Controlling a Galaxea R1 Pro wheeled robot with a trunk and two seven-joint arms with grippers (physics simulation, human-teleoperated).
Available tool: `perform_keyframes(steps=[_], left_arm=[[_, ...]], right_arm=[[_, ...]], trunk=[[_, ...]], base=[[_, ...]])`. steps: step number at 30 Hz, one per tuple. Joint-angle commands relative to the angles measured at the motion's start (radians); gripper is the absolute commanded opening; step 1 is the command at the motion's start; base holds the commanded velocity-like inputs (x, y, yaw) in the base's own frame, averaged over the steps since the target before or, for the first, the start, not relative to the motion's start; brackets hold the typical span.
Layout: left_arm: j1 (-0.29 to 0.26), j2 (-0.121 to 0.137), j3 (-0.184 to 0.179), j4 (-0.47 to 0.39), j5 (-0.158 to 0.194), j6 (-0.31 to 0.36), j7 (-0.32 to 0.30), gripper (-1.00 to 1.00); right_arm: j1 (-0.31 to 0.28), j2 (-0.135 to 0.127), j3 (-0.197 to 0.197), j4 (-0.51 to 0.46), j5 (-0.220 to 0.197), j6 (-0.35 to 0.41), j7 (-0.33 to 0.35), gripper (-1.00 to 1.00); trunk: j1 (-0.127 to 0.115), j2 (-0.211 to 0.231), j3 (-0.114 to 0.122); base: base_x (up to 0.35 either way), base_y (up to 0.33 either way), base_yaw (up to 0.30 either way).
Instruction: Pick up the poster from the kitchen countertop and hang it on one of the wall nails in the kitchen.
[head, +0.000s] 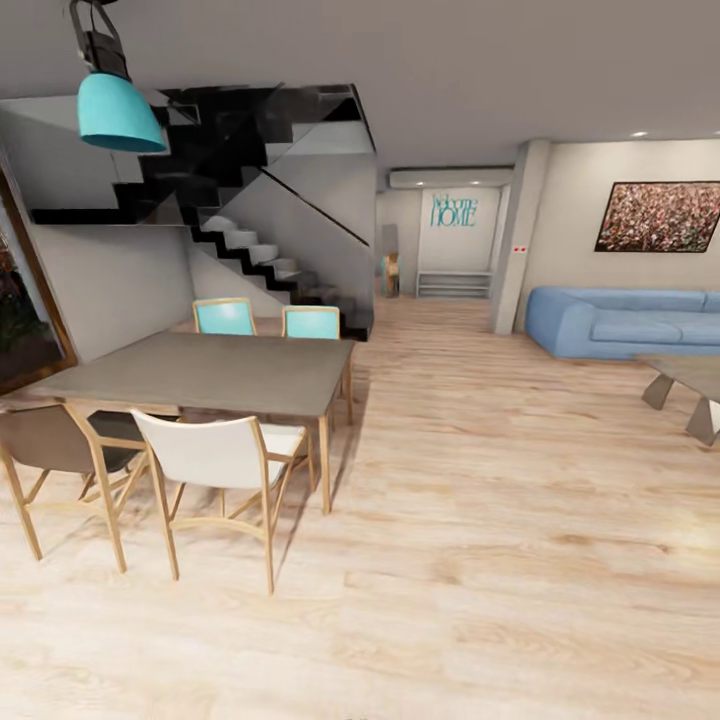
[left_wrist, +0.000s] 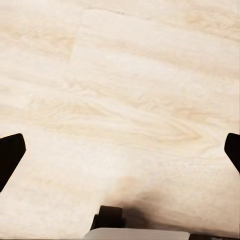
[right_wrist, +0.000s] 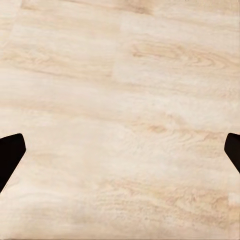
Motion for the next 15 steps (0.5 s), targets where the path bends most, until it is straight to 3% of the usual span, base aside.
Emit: perform_keyframes(steps=[1, 15], left_arm=[[0.000, -0.001, 0.003, -0.001, 0.000, -0.002, 0.000, 1.00], [0.000, -0.001, 0.003, -0.001, 0.000, -0.002, 0.000, 1.00]], right_arm=[[-0.001, 0.000, 0.001, 0.001, 0.001, -0.003, -0.001, 1.00], [-0.001, 0.001, 0.001, 0.002, 0.002, -0.003, -0.002, 1.00]], trunk=[[0.000, 0.000, -0.001], [0.000, 0.000, -0.008]], base=[[-0.051, 0.054, 0.267], [-0.009, 0.009, 0.267]])
